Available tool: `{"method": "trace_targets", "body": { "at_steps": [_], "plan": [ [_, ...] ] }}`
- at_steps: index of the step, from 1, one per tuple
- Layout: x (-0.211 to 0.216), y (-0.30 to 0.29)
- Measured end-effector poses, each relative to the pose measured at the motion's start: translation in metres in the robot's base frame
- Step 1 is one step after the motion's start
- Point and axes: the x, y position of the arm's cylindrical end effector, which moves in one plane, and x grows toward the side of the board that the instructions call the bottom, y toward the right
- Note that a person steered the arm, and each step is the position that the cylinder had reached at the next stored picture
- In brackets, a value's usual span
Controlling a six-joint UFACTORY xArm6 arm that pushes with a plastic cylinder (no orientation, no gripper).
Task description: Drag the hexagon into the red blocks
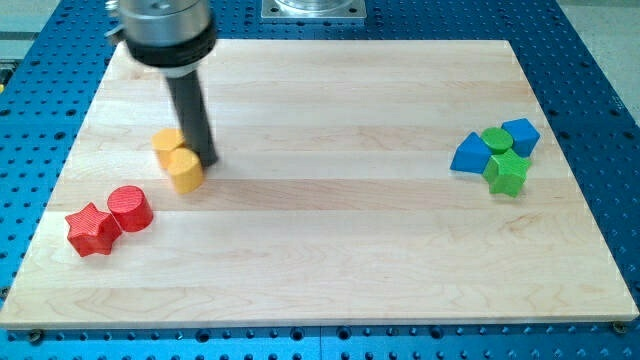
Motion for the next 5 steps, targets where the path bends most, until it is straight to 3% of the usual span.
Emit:
{"method": "trace_targets", "body": {
  "at_steps": [1,2,3,5],
  "plan": [
    [0.046,-0.017],
    [0.065,-0.030],
    [0.038,0.000],
    [-0.001,-0.005]
  ]
}}
